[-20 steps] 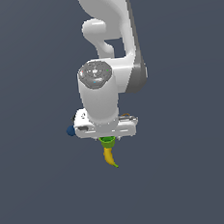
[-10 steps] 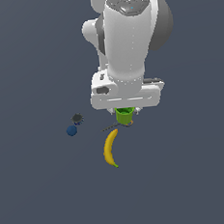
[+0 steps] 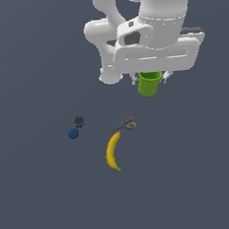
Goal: Pick up a designated object from a clutter of objects.
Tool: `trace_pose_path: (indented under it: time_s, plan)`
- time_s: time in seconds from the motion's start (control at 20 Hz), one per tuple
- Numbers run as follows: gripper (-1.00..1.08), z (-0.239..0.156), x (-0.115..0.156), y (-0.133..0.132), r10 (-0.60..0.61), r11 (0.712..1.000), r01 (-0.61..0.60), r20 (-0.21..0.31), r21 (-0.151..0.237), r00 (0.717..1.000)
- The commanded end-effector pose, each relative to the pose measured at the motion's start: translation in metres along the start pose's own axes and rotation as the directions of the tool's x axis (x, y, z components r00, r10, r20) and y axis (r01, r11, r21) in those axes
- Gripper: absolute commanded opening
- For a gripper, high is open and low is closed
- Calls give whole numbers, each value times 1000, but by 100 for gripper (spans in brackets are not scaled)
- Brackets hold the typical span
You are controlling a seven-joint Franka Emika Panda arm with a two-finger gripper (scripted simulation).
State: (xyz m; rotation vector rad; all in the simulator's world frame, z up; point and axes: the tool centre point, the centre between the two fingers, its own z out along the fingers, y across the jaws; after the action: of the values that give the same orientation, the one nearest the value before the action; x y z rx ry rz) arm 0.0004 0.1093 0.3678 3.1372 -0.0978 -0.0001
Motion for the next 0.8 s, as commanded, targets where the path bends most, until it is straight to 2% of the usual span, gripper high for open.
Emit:
trace_pose_path:
  time_s: [0.0, 0.35, 0.75]
  plan:
    - [-100, -22, -10, -14, 1, 1000, -1, 0, 0, 1000]
    - [-100, -65, -26, -43, 1, 1000, -1, 0, 2, 1000]
    - [-100, -81, -31, -55, 1, 1000, -1, 0, 2, 1000]
